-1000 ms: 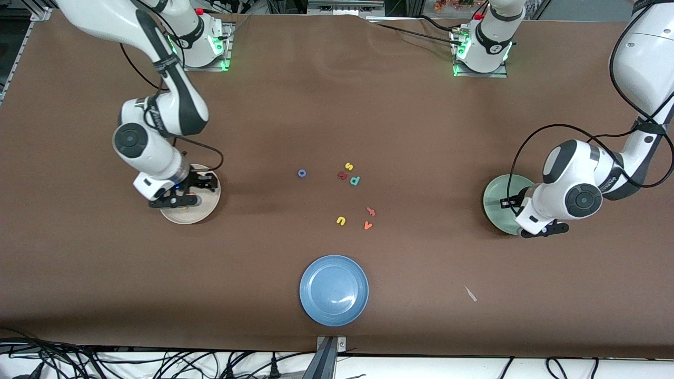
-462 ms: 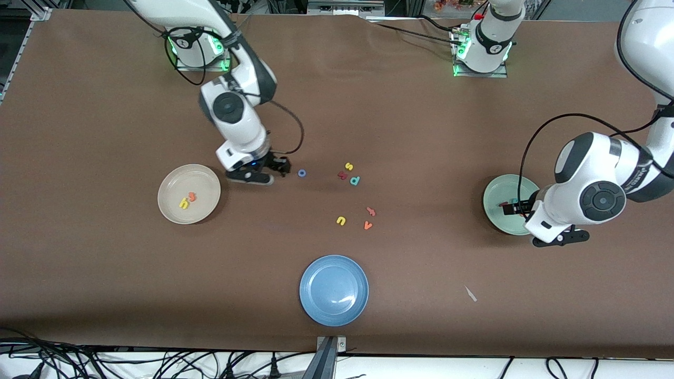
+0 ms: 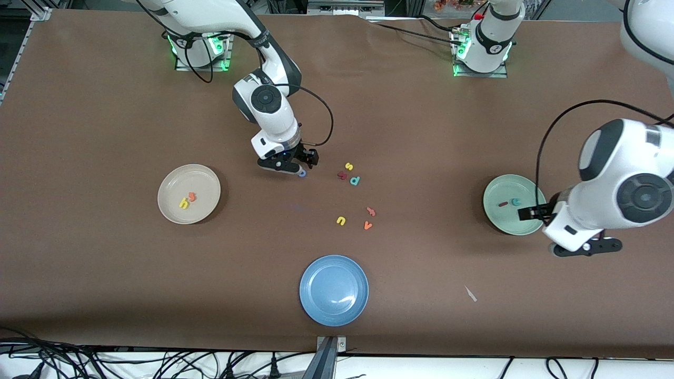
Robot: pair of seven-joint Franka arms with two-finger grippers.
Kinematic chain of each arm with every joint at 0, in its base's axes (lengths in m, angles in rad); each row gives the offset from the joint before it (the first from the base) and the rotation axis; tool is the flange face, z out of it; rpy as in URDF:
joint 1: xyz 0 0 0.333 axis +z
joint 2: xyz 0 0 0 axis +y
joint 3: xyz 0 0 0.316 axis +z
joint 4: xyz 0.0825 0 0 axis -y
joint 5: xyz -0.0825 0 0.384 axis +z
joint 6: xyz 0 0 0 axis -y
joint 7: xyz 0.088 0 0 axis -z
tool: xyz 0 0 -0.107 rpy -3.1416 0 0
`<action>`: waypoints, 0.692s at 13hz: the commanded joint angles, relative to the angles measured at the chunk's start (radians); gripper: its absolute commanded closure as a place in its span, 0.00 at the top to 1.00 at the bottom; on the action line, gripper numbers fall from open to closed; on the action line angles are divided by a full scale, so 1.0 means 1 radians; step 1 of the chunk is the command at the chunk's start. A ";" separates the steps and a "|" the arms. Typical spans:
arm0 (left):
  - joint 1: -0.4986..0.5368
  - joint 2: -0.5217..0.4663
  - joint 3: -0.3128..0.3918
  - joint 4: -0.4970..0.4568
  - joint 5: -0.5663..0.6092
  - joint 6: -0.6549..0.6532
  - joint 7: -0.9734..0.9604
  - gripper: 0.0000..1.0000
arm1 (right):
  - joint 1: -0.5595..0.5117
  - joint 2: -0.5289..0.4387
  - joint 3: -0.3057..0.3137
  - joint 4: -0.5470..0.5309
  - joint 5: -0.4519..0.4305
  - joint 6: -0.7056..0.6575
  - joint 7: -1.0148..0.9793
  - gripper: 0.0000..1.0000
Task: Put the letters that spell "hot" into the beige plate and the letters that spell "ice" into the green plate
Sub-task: 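Return the left gripper to rest while the right gripper grasps the blue ring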
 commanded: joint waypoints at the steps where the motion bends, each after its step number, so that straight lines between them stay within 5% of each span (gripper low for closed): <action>1: -0.027 0.031 0.022 0.151 0.013 -0.101 0.197 0.99 | 0.018 0.034 -0.009 0.017 0.001 0.049 0.014 0.86; 3: -0.040 0.020 0.046 0.165 0.015 -0.126 0.326 1.00 | 0.031 0.069 -0.014 0.050 0.000 0.059 0.014 0.86; 5: -0.143 0.000 0.173 0.218 -0.027 -0.161 0.399 1.00 | 0.037 0.075 -0.017 0.052 -0.025 0.057 0.013 0.85; 7: -0.245 -0.023 0.363 0.257 -0.193 -0.171 0.404 0.99 | 0.037 0.077 -0.020 0.051 -0.037 0.055 0.013 0.80; 9: -0.354 -0.076 0.576 0.257 -0.371 -0.163 0.410 0.98 | 0.037 0.083 -0.029 0.049 -0.063 0.055 0.011 0.62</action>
